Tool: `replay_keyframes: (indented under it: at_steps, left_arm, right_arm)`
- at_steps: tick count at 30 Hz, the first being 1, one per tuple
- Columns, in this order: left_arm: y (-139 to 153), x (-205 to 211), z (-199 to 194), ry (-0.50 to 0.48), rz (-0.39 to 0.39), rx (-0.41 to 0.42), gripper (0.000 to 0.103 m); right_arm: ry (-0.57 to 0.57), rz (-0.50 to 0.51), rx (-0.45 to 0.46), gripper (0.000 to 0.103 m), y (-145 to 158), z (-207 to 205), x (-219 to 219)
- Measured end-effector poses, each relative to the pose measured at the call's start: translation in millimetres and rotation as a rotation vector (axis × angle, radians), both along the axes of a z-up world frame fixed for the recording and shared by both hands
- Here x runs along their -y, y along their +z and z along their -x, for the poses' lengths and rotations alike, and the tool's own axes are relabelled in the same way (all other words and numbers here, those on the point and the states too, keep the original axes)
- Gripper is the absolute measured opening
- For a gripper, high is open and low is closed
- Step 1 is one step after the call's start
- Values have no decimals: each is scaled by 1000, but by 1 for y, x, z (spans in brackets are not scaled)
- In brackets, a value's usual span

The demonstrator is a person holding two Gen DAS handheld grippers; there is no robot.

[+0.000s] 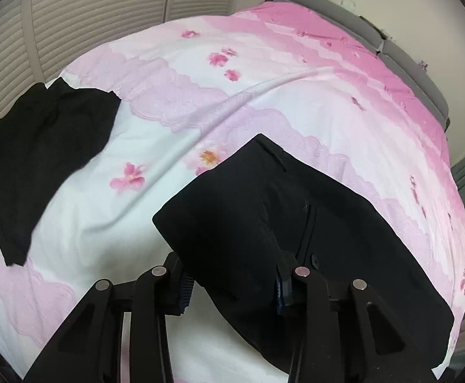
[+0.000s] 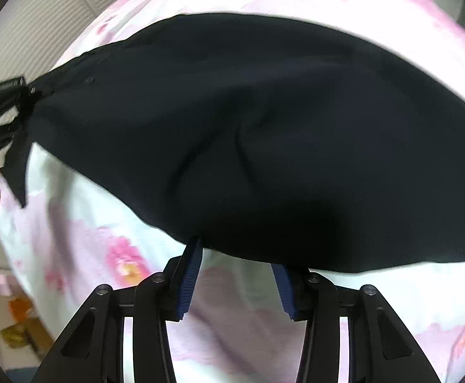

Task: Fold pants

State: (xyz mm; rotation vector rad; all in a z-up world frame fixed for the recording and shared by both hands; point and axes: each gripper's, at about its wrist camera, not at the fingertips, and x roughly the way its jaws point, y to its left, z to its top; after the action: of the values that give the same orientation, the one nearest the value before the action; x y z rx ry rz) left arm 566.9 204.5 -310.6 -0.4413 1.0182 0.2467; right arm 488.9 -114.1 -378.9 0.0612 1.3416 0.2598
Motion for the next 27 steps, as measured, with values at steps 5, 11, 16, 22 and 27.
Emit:
replay_keyframes:
  at_steps: [5, 11, 16, 22, 27]
  left_arm:
    - [-11, -2, -9, -51, -49, -105, 38]
    - [-9, 5, -8, -86, -92, -120, 38]
    - [-7, -7, -10, -63, -14, -117, 38]
    - [-16, -17, -2, -55, -1, -137, 38]
    - [-22, -12, 14, -113, -111, -121, 38]
  right_arm:
    - [127, -17, 56, 42, 17, 2, -34]
    - [143, -5, 230, 42, 66, -5, -39]
    - [237, -50, 175, 42, 39, -13, -47]
    - [278, -18, 117, 24, -1, -16, -68]
    - [363, -97, 121, 14, 35, 9, -49]
